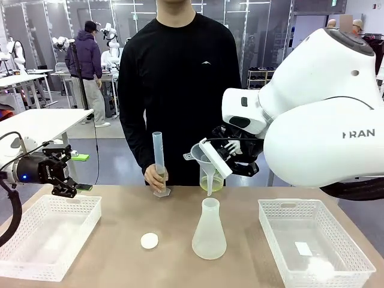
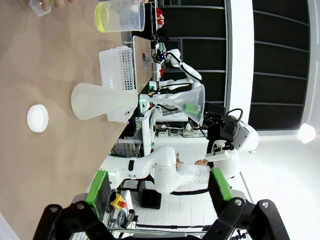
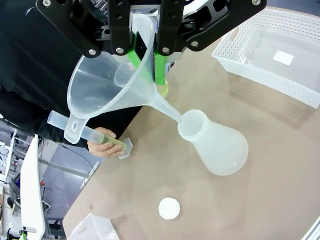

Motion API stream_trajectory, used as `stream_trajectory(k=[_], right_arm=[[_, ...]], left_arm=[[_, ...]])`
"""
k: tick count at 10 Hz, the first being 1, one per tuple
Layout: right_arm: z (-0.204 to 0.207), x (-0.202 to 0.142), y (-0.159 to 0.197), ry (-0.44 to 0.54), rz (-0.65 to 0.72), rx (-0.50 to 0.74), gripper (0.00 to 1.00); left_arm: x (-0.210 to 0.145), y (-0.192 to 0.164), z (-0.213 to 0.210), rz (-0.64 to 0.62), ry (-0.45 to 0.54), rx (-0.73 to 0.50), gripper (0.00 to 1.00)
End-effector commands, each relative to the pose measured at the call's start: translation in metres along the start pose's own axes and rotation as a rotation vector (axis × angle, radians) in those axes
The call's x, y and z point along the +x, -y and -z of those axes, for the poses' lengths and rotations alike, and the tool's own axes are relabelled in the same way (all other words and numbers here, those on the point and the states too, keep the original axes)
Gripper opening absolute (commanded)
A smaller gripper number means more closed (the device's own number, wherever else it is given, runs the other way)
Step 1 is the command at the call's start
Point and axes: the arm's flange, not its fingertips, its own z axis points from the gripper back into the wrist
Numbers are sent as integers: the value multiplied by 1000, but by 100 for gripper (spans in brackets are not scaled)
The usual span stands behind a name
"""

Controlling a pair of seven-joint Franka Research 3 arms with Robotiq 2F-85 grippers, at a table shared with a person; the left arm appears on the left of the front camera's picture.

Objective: Prepare the solutions needed for the experiment.
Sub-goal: Pick up the Plastic Funnel and insert it into the Big flask.

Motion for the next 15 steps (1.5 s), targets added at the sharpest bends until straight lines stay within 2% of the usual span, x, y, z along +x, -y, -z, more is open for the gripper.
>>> stream_trajectory(k=[1,8,15], right_arm=[[-2,0,-1,4,2,0,6],[14,-7,-10,-1,-5,8,6],[46,-26,-23,88,36,45,6]], left_arm=[[1,1,2,8,9,14,100],[1,1,2,8,9,14,100],[1,1,2,8,9,14,100]])
